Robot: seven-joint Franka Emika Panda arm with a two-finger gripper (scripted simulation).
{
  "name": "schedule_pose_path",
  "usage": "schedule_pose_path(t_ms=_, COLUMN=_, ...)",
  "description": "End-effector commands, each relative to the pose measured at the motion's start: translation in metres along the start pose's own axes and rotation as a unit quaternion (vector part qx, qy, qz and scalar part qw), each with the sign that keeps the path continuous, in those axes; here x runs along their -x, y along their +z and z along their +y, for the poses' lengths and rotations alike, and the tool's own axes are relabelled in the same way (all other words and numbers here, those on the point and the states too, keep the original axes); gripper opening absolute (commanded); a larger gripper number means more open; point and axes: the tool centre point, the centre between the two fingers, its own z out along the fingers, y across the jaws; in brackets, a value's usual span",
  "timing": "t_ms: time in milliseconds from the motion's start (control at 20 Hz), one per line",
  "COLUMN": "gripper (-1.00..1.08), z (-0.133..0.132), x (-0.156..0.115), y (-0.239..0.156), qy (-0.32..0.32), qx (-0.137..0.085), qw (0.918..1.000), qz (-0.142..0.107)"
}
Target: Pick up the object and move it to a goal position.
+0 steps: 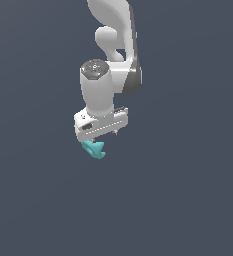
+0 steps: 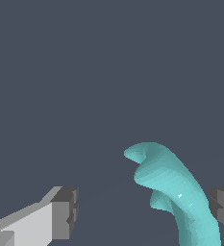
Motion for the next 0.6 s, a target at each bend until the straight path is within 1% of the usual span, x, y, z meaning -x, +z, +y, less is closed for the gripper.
schedule_pose_path(t_ms=0, gripper=1.00, z=0.006, x=0.005, y=0.002, qy=-0.028, qx=0.000, qw=0.9996, qz=-0.001)
schedule_pose_path(t_ms=250, gripper=1.00, z=0.018, x=0.014, y=0.006, qy=-0.083, qx=0.000, qw=0.9965, qz=-0.003)
schedule_pose_path(t_ms=550, gripper=1.00, z=0.032, x=0.025, y=0.011, qy=-0.148, qx=0.000, qw=0.9890, qz=-0.006)
